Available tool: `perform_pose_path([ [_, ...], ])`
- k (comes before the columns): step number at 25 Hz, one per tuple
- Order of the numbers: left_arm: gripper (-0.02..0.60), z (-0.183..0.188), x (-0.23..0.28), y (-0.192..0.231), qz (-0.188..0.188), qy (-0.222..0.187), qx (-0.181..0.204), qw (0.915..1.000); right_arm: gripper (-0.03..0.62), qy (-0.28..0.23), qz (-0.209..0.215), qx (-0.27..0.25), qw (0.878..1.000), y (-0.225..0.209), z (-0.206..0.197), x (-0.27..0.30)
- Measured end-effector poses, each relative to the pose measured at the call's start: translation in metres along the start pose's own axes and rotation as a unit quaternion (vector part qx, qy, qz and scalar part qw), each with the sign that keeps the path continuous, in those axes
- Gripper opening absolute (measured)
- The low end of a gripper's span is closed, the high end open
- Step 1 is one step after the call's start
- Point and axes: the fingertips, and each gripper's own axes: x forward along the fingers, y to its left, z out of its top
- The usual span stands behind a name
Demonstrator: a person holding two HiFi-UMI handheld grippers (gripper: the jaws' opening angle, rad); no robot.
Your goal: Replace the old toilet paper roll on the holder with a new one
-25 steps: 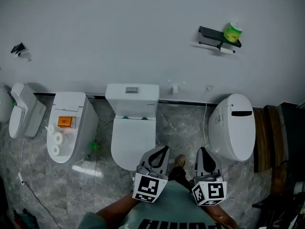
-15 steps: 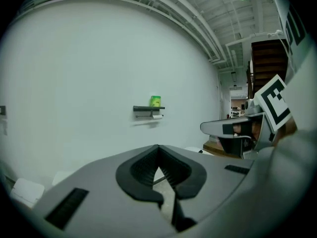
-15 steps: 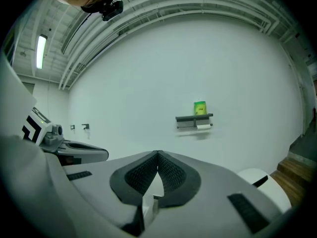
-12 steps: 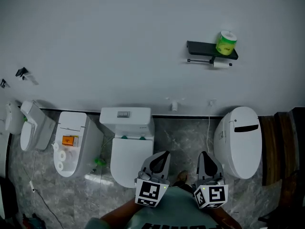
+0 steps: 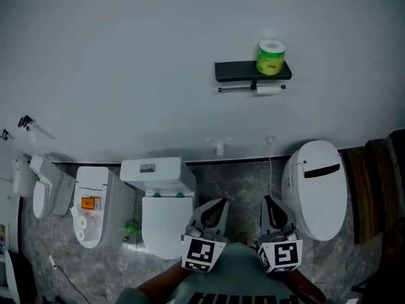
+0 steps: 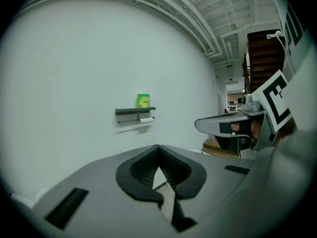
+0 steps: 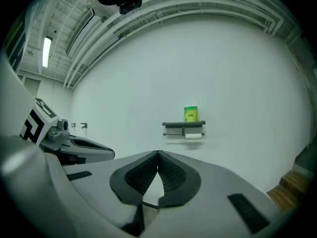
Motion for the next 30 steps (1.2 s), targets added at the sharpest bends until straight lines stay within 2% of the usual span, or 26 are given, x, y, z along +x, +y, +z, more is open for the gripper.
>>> perform_pose_path([
  [6, 0.005, 0.008, 0.024, -0.021, -0.005, 0.003, 0.010, 0.9999, 0.008, -0.003, -0.003, 0.015, 1.000, -0.032, -0.002, 0.000],
  [17, 0.005, 0.009, 0.042, -0.030, -0.010, 0.009, 0.015, 0.9998, 0.008, -0.002, -0.007, 0.013, 1.000, -0.050, -0.004, 0.002],
  [24, 0.005, 0.016, 0.077, -0.025, -0.032, -0.001, 0.015, 0.9994, 0.008, 0.008, -0.025, 0.009, 1.000, -0.066, -0.008, 0.019],
  [30, 0.005, 0.029, 0.115, -0.001, -0.045, -0.006, 0.012, 0.9989, 0.008, 0.016, -0.046, 0.009, 0.999, -0.086, -0.001, 0.055],
])
